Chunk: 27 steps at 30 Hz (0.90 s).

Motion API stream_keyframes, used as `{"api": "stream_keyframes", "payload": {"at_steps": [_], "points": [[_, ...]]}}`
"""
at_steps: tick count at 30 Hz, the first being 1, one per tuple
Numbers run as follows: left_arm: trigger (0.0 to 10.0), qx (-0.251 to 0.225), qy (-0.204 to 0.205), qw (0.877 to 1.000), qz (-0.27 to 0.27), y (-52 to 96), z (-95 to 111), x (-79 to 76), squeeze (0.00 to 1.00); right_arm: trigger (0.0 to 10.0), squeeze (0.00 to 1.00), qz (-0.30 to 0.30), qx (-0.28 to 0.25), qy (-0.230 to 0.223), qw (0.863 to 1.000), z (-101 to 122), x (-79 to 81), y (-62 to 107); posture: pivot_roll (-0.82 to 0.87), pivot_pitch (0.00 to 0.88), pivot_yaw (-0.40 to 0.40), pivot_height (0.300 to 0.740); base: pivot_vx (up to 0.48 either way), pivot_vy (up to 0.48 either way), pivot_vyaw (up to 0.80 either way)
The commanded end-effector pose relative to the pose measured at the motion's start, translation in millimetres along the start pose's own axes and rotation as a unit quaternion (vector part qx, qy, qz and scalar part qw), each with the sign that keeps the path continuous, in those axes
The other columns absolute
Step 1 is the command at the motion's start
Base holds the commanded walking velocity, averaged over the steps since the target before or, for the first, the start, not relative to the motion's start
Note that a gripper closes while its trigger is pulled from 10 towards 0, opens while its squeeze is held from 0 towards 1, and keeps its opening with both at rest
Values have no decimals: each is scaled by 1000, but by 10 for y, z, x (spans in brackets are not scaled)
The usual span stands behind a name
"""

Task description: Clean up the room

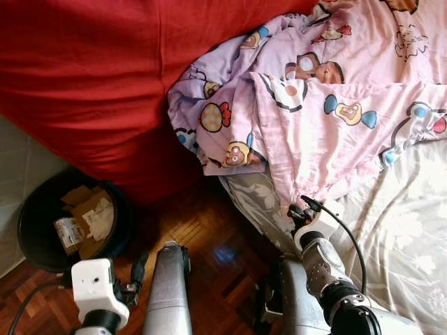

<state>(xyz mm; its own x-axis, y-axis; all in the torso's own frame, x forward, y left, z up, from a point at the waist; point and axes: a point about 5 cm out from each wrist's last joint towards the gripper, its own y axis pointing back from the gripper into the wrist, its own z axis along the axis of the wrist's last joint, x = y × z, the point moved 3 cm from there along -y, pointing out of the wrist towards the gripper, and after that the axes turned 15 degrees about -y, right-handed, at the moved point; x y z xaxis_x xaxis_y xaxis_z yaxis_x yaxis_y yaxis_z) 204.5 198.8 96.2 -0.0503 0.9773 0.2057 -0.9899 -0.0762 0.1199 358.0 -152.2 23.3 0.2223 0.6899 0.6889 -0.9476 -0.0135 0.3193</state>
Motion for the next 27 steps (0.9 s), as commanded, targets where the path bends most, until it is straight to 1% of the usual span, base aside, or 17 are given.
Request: {"api": "stream_keyframes", "payload": {"at_steps": [1,6,9,10,12,13,15,16,18,19,21,22,23,24,25,26,27], "points": [[10000,38,3,999,4,48,-182,20,0,0,0,-28,23,-3,999,-157,-172,78,268,455,11,620,0,0,0],[10000,27,4,1000,3,-71,-161,16,0,0,0,-34,16,-4,999,-122,-191,76,258,421,8,620,0,0,0],[10000,21,4,1000,5,-177,-162,28,0,0,0,-35,10,-3,999,-75,-189,64,241,379,-3,620,0,0,0],[10000,19,5,1000,8,-201,-168,39,0,0,0,-34,7,0,999,-55,-187,60,241,379,-3,620,0,0,0],[10000,19,10,1000,15,-296,-207,74,0,0,0,-18,-3,11,1000,11,-163,50,212,337,-16,620,0,0,0],[10000,19,10,1000,15,-296,-207,74,0,0,0,-18,-3,11,1000,11,-163,50,212,337,-16,620,0,0,0],[10000,16,14,1000,20,-389,-228,89,0,0,0,-5,-15,18,1000,73,-184,63,190,299,-27,620,0,0,0],[10000,16,14,1000,20,-389,-228,89,0,0,0,-5,-15,18,1000,73,-184,63,190,299,-27,620,0,0,0],[10000,8,18,1000,19,-483,-209,59,0,0,0,0,-18,25,1000,72,-261,108,168,249,-33,620,0,0,0],[10000,8,18,1000,19,-483,-209,59,0,0,0,0,-18,25,1000,72,-261,108,168,249,-33,620,0,0,0],[10000,2,20,1000,16,-574,-206,29,0,0,0,0,-23,31,999,59,-340,157,141,216,-35,620,0,0,0],[10000,2,21,1000,16,-603,-212,21,0,0,0,-2,-25,34,999,55,-368,176,141,216,-35,620,0,0,0],[10000,4,22,1000,14,-636,-241,16,0,7490,0,-7,-30,31,999,51,-405,197,118,196,-35,620,0,0,0],[10000,6,22,1000,14,-658,-264,14,0,7490,0,-11,-33,28,999,49,-430,211,118,196,-35,620,0,0,0],[10000,12,21,1000,14,-677,-318,14,0,10000,0,-14,-38,24,999,38,-459,234,95,173,-33,620,0,0,0],[10000,17,21,1000,13,-687,-356,15,0,10000,0,-16,-41,22,999,31,-479,250,95,173,-33,620,0,0,0],[10000,24,23,999,17,-693,-419,30,0,10000,0,-13,-41,34,998,-4,-499,284,66,157,-33,620,0,0,0]]}}
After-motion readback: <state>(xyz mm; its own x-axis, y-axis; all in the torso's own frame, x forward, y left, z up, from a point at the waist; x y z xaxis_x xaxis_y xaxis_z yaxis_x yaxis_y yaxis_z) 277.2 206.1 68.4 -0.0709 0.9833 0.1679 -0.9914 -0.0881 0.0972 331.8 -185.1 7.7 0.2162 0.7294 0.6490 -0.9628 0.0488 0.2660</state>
